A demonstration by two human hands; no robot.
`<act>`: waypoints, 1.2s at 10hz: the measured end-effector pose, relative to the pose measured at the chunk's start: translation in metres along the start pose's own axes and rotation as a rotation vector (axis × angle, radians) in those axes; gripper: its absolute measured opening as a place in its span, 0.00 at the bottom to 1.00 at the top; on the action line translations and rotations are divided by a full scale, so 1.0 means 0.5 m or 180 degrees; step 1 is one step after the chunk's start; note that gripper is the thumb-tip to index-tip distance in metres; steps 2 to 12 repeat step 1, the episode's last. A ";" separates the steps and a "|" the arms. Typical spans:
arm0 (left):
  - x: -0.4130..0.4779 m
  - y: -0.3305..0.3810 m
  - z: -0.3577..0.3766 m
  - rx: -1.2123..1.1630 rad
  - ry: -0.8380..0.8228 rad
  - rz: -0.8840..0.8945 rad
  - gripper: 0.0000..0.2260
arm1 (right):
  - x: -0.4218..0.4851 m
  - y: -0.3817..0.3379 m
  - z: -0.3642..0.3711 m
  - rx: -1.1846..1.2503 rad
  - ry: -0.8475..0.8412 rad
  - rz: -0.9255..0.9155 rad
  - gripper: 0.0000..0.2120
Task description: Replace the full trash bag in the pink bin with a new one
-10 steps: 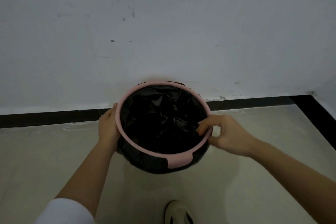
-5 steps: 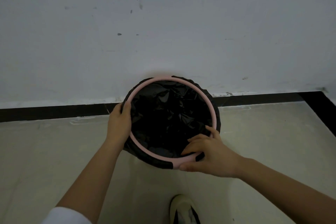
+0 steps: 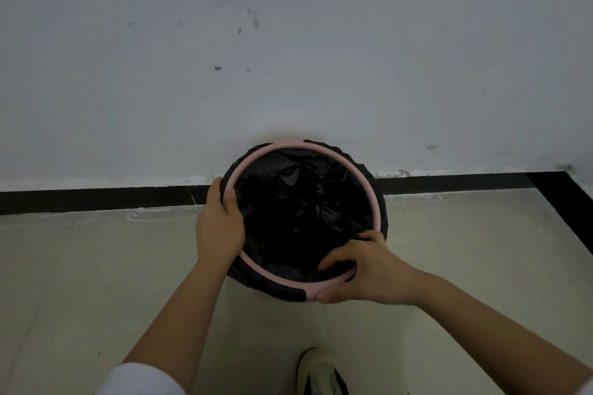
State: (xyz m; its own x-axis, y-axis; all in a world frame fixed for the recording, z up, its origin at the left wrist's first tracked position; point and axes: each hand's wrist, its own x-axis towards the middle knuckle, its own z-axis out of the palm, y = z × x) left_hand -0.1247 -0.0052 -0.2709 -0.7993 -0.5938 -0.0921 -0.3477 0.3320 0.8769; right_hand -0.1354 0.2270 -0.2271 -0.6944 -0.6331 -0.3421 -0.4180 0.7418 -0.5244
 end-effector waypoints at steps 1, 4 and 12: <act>0.002 0.005 -0.004 -0.0050 -0.0032 -0.0106 0.21 | 0.004 -0.012 -0.041 0.1158 0.0301 0.0295 0.15; 0.002 0.005 -0.004 -0.0050 -0.0032 -0.0106 0.21 | 0.004 -0.012 -0.041 0.1158 0.0301 0.0295 0.15; 0.002 0.005 -0.004 -0.0050 -0.0032 -0.0106 0.21 | 0.004 -0.012 -0.041 0.1158 0.0301 0.0295 0.15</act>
